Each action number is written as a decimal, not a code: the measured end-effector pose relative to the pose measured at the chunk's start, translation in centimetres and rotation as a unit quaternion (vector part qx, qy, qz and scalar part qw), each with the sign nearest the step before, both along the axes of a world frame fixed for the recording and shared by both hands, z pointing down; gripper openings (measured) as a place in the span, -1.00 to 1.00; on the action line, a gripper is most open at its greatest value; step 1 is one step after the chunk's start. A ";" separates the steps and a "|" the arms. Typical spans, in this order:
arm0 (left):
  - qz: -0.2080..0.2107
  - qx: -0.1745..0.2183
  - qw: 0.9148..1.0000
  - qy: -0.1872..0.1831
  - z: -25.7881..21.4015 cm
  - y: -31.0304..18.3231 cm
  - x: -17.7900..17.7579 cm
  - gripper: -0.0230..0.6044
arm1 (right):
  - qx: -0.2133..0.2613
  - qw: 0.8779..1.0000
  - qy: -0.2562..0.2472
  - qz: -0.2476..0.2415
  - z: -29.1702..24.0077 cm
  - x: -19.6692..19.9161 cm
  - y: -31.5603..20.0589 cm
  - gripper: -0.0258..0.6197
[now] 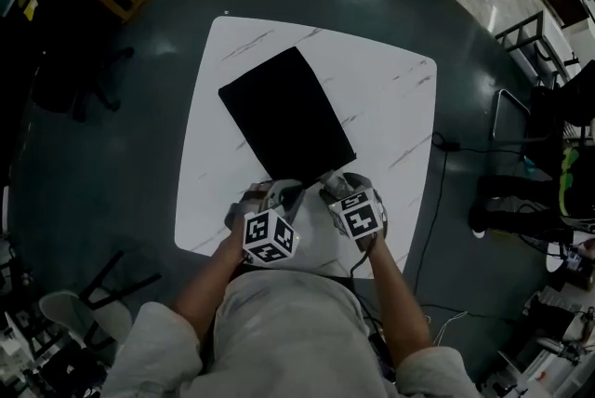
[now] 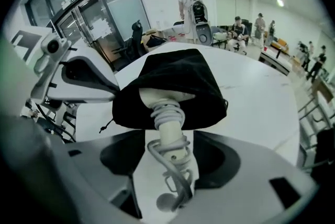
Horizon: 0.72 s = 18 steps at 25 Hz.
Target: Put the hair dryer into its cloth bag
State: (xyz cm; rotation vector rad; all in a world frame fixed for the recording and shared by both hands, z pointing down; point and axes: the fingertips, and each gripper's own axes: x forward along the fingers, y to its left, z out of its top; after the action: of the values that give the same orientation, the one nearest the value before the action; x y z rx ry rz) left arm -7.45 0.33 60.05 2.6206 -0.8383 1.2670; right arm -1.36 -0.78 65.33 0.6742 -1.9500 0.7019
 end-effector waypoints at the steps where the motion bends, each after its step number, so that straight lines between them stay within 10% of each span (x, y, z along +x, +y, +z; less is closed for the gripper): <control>1: 0.000 0.000 1.000 0.000 0.0 0.0 0.1 -0.89 | -0.002 1.000 0.003 -0.005 -0.1 0.2 0.5 -0.05; 11: -0.006 -0.007 1.000 0.005 0.2 0.0 0.4 -0.89 | 0.005 0.996 0.077 -0.042 3.6 3.0 1.8 -0.09; 18: -0.008 -0.005 1.000 0.007 0.0 0.0 0.2 -0.89 | 0.055 0.997 0.041 -0.035 0.8 1.7 1.2 -0.28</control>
State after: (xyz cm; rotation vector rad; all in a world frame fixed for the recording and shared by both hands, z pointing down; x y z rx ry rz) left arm -7.30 0.34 60.00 2.6074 -0.8466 1.2441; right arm 0.32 0.46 66.08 0.6879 -1.9369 0.5196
